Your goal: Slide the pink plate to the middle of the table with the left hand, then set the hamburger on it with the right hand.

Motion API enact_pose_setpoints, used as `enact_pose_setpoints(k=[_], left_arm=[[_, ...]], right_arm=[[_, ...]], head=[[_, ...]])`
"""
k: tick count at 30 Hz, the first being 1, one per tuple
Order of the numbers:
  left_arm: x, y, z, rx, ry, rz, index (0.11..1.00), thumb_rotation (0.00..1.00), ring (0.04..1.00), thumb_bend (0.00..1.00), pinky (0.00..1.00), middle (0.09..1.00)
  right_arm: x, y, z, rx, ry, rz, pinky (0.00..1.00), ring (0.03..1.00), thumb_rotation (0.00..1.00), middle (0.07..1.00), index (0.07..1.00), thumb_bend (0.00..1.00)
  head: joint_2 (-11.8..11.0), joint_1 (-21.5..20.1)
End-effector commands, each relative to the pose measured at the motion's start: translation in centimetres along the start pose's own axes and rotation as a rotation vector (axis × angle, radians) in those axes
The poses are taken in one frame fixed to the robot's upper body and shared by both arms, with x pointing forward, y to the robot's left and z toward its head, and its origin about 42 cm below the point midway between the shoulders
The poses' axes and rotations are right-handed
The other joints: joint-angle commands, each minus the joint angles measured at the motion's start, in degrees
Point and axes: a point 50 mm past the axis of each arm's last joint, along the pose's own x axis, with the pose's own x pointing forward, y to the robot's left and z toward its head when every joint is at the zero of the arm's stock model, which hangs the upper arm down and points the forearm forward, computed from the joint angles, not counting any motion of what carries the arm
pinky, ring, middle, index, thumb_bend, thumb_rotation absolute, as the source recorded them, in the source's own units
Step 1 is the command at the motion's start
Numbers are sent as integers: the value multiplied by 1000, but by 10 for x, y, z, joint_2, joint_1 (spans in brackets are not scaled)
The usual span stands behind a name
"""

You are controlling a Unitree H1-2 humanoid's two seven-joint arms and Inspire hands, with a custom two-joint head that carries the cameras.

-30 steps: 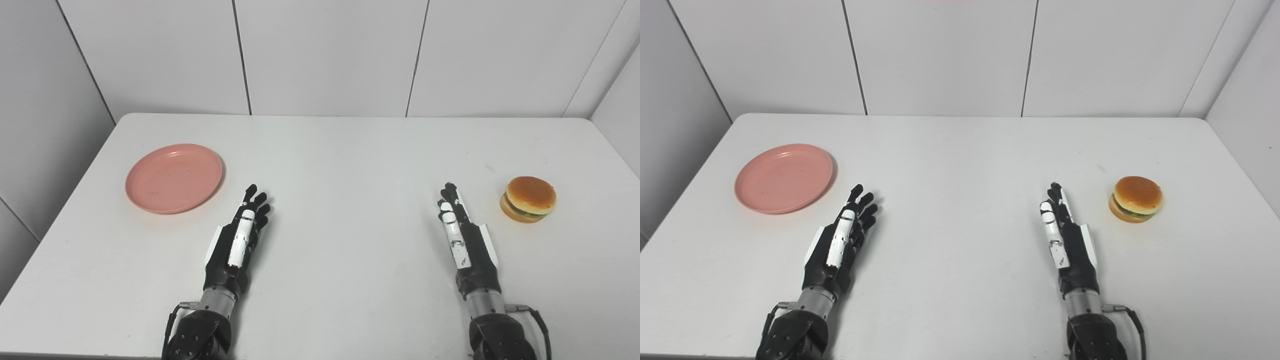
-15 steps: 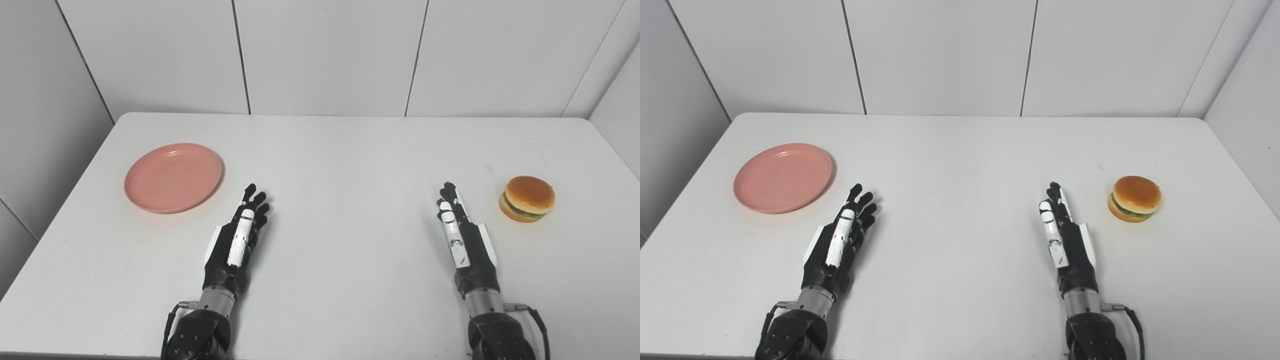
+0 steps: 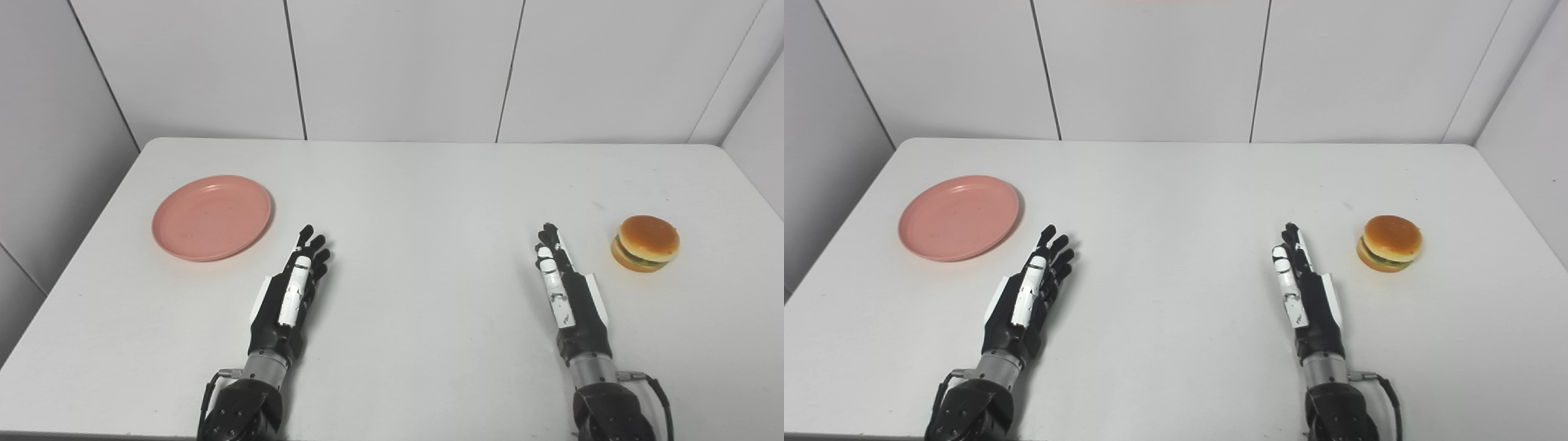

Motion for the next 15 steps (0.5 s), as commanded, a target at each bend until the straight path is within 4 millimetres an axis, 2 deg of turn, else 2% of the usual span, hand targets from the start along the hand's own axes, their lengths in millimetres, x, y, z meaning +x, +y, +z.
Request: enact_pose_setpoints(k=[1, 5, 10, 14, 15], left_arm=[[4, -5, 8, 1, -26, -27, 975, 973, 955, 369, 974, 968], [5, -5, 7, 1, -26, -28, 976, 978, 958, 369, 976, 970], [5, -8, 2, 4, -28, -26, 972, 980, 952, 356, 972, 965], [7, -15, -5, 2, -24, -28, 970, 963, 949, 354, 975, 963], [7, -17, -8, 2, -24, -31, 969, 959, 951, 353, 974, 964]], right_arm=[[-1, 2, -6, 1, 29, 7, 965, 960, 1000, 966, 972, 194], [-1, 2, -7, -6, 22, 13, 970, 963, 1000, 967, 974, 195], [0, -1, -9, 2, 30, 8, 979, 968, 1000, 969, 975, 201], [-1, -5, -15, 17, 22, 16, 978, 962, 1000, 975, 984, 192], [-1, -7, -17, 20, 26, 19, 981, 963, 1000, 977, 986, 193]], head=[[-1, 0], [-4, 3], [-16, 27], [-34, 52], [-46, 66]])
